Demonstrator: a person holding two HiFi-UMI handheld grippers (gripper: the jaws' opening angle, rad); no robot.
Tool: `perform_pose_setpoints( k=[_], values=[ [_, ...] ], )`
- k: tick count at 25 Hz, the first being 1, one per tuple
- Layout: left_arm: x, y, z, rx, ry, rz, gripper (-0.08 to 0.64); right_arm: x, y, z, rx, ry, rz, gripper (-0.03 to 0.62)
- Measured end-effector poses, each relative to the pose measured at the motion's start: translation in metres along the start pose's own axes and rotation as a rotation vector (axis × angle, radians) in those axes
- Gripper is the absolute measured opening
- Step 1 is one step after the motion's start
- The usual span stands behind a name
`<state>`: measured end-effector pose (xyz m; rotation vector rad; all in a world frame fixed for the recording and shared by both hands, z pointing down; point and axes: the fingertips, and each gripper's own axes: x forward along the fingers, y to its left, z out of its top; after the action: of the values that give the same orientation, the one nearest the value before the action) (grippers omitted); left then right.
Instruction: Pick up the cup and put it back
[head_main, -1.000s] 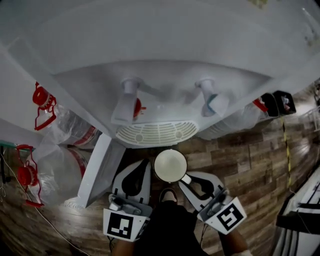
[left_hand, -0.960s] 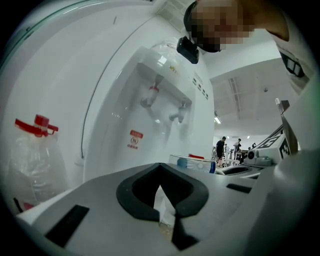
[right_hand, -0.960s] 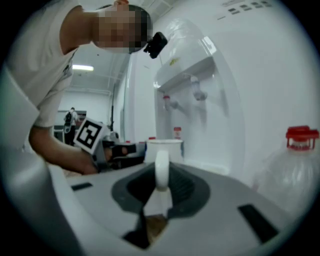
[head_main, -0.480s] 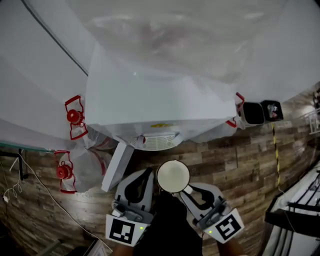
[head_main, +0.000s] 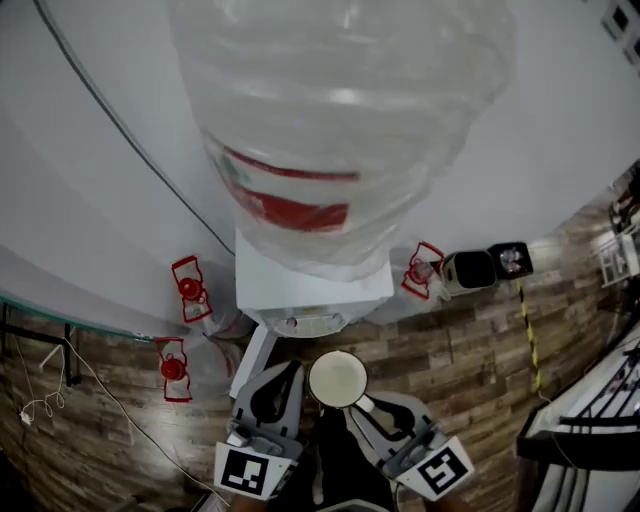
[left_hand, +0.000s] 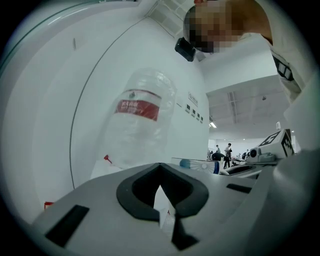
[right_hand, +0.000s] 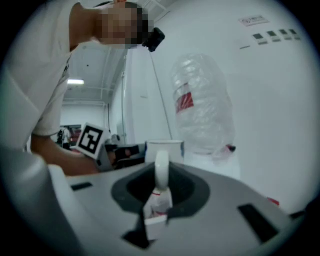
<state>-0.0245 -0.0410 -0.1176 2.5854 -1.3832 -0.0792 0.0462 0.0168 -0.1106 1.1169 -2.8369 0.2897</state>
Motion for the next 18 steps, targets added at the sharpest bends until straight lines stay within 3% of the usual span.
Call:
perform_pose_setpoints(
  k=[8,14,18],
  values=[
    [-0.029,-0.011,0.092,0.041,-0.059,0.006,0.006,-0.017,0.043,0.074,-0.005,0.039,0.014,0.071],
    [-0.071,-0.021,0.124,0.079,-0.033,0.055,0.006,-0.028,0.074,0.116,0.040,0.020,-0.007,0.071],
    [-0.105,-0.023,0.136,0.075,-0.069,0.068,0.006,-0.036,0.096,0.134,0.016,0.013,-0.012,0.071]
  ],
)
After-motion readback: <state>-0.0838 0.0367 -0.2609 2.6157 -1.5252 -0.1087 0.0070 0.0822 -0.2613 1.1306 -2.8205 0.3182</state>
